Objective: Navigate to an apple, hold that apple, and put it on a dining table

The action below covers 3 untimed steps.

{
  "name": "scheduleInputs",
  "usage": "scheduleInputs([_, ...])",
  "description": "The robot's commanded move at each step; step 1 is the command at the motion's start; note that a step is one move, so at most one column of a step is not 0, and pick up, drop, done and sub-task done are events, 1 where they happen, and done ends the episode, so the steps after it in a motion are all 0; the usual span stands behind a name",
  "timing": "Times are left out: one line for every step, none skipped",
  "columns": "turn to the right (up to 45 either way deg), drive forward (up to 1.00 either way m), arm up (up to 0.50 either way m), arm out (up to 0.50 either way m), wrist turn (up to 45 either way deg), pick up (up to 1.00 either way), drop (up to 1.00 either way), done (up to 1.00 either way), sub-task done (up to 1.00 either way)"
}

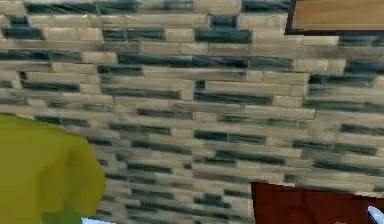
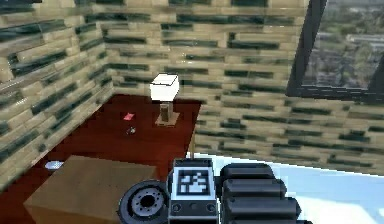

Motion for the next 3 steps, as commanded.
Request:
scheduleInputs([3.0, 0.0, 0.0, 0.0, 0.0, 0.0, 0.0, 0.0, 0.0])
scheduleInputs([0.0, 0.45, 0.0, 0.0, 0.0, 0.0, 0.0, 0.0, 0.0])
scheduleInputs([3.0, 0.0, 0.0, 0.0, 0.0, 0.0, 0.0, 0.0, 0.0])
